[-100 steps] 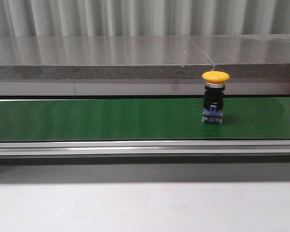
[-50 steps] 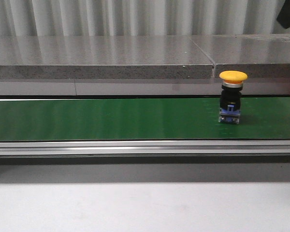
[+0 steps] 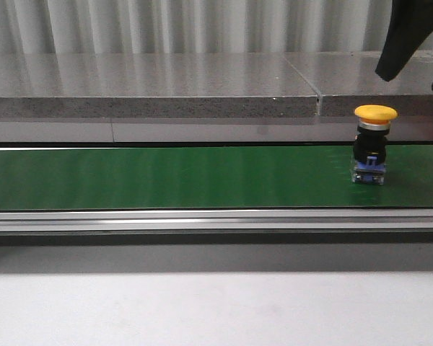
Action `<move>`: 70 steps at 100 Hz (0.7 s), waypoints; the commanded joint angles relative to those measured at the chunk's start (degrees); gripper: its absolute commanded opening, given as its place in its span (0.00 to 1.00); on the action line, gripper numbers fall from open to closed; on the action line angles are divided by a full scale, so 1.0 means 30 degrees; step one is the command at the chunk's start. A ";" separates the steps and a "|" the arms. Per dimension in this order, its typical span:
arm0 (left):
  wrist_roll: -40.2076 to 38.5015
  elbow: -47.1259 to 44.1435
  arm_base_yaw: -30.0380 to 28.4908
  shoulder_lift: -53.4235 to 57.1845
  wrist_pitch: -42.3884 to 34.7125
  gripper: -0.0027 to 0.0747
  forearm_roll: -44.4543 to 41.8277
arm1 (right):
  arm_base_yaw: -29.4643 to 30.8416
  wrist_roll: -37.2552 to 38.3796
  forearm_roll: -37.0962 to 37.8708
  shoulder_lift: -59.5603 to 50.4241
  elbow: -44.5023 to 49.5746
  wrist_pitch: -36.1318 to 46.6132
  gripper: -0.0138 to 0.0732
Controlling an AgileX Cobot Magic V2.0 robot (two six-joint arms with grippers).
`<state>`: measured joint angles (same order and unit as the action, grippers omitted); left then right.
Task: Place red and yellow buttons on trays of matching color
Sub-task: 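Move the right gripper to the yellow button on the belt and grasp it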
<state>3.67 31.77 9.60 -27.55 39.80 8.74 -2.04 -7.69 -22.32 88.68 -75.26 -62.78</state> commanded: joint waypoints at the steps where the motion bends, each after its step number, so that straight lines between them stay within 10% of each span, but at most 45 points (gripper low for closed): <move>1: 0.0012 0.0529 0.0168 -0.0094 -0.1223 0.01 0.0258 | -0.0064 0.0215 -0.0530 -0.0244 -0.0929 -0.0215 0.76; 53: 0.0012 0.0529 0.0168 -0.0094 -0.1223 0.01 0.0258 | -0.0064 0.0296 0.1161 0.2076 -0.1101 0.1635 0.75; 70: 0.0012 0.0529 0.0168 -0.0094 -0.1252 0.01 0.0258 | -0.0064 0.0296 0.2093 0.2474 -0.1101 0.1798 0.56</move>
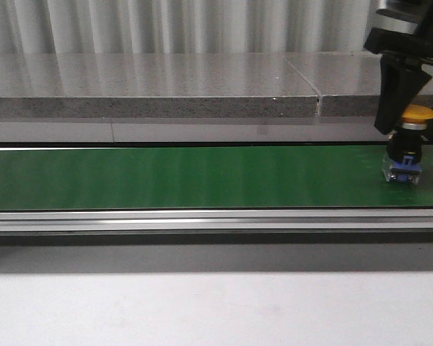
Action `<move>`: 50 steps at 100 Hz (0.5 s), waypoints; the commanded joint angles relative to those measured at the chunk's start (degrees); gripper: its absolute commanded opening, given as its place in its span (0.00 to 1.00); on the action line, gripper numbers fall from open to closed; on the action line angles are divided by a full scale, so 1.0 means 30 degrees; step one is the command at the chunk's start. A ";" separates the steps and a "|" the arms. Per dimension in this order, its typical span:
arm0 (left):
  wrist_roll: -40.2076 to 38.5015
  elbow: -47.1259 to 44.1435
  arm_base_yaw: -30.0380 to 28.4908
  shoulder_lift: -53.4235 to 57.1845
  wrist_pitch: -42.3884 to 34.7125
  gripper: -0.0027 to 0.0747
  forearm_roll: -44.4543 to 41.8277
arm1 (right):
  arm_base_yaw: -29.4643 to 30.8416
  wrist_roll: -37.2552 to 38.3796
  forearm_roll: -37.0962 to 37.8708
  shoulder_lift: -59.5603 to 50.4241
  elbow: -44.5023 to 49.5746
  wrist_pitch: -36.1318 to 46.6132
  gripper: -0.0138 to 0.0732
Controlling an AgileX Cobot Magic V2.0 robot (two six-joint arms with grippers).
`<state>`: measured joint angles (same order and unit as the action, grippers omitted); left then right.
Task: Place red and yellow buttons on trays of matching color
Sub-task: 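Move the right gripper to the yellow button on the belt and grasp it, then carry the yellow button with the right gripper over the yellow tray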
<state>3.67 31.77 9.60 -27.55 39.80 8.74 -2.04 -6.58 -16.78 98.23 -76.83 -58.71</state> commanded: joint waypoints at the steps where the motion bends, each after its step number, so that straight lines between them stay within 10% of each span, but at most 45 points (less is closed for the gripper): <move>1: 0.0012 0.0529 0.0168 -0.0094 -0.1252 0.01 0.0258 | -0.0064 -0.0074 0.0280 -0.0711 -0.0577 0.0443 0.55; 21: 0.0012 0.0529 0.0168 -0.0094 -0.1252 0.01 0.0258 | -0.0064 -0.0261 0.0325 -0.0771 -0.0577 0.0579 0.33; 50: 0.0012 0.0529 0.0168 -0.0094 -0.1252 0.01 0.0258 | 0.0055 -0.0135 0.2932 -0.2526 -0.0577 0.0648 0.28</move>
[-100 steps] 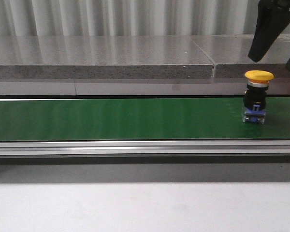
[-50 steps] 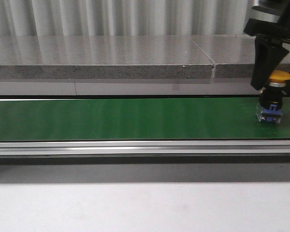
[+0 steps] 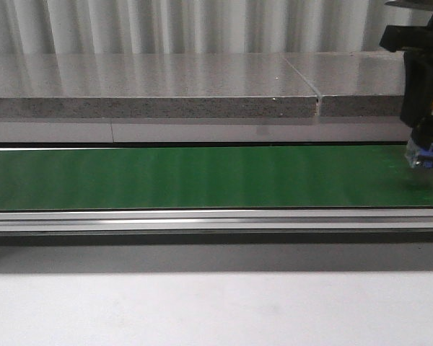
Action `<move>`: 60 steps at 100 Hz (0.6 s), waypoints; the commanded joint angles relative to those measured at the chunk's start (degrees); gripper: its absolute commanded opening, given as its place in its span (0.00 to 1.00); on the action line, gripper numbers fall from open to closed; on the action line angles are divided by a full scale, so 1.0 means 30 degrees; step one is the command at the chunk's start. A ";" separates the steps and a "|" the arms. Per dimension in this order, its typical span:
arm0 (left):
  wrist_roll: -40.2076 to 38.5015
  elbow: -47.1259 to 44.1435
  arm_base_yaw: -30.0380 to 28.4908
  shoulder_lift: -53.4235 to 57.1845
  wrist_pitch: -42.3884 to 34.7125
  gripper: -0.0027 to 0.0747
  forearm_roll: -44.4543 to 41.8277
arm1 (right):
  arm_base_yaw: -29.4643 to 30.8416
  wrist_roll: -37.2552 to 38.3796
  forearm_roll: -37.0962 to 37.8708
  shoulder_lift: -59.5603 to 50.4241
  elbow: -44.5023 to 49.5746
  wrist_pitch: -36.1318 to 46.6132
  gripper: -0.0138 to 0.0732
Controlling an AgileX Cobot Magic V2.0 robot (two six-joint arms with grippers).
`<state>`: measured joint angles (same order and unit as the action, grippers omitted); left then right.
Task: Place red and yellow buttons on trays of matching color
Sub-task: 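Carry the yellow button with the right gripper over the yellow tray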
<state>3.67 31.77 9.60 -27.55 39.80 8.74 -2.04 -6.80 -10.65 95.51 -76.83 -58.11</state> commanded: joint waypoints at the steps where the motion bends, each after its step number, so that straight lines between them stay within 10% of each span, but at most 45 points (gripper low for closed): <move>1: 0.0012 0.0529 0.0168 -0.0094 -0.1252 0.01 0.0258 | 0.0086 0.0009 0.0955 -0.1750 -0.0577 0.0450 0.28; 60: 0.0012 0.0529 0.0168 -0.0094 -0.1252 0.01 0.0258 | 0.6502 0.0675 0.2187 -0.2925 -0.0519 -0.0512 0.28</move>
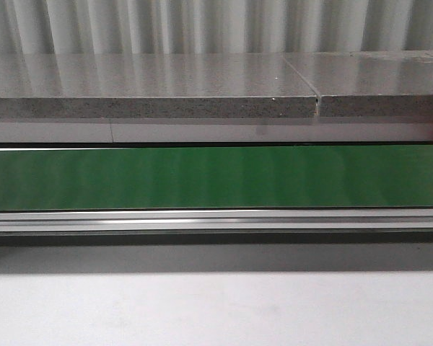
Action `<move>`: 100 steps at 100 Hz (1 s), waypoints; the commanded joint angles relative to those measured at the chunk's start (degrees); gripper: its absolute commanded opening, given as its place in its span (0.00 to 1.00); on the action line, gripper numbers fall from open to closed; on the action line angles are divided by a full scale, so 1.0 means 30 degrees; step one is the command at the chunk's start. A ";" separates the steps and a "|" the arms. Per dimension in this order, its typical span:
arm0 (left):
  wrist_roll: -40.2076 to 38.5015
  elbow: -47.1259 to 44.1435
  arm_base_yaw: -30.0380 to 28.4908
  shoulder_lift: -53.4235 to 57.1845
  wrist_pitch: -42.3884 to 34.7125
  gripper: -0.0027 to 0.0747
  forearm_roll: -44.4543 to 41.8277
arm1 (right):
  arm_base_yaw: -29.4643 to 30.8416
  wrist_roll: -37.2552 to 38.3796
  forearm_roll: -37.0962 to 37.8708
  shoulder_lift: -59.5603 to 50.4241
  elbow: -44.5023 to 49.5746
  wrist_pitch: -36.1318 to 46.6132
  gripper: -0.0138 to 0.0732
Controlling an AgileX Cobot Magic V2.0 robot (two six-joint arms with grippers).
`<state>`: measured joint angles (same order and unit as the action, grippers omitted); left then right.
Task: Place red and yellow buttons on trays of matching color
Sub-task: 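Carry the yellow button with the right gripper over the yellow tray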
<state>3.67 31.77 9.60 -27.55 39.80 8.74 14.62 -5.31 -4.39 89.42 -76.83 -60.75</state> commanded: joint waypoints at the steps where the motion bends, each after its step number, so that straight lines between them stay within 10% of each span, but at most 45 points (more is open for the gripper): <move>1: 0.0012 0.0529 0.0168 -0.0094 -0.1252 0.01 0.0258 | 0.1140 0.0178 0.0102 -0.0897 -0.0519 0.0368 0.28; 47: 0.0012 0.0529 0.0168 -0.0094 -0.1252 0.01 0.0258 | 0.5832 0.2277 0.0102 -0.0800 0.0568 0.1419 0.28; 100: 0.0012 0.0529 0.0168 -0.0094 -0.1252 0.01 0.0258 | 0.5983 0.2260 -0.1278 0.1027 0.2943 0.4642 0.28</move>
<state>3.67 31.77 9.60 -27.55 39.80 8.74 32.35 1.38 -7.48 92.91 -66.87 -49.85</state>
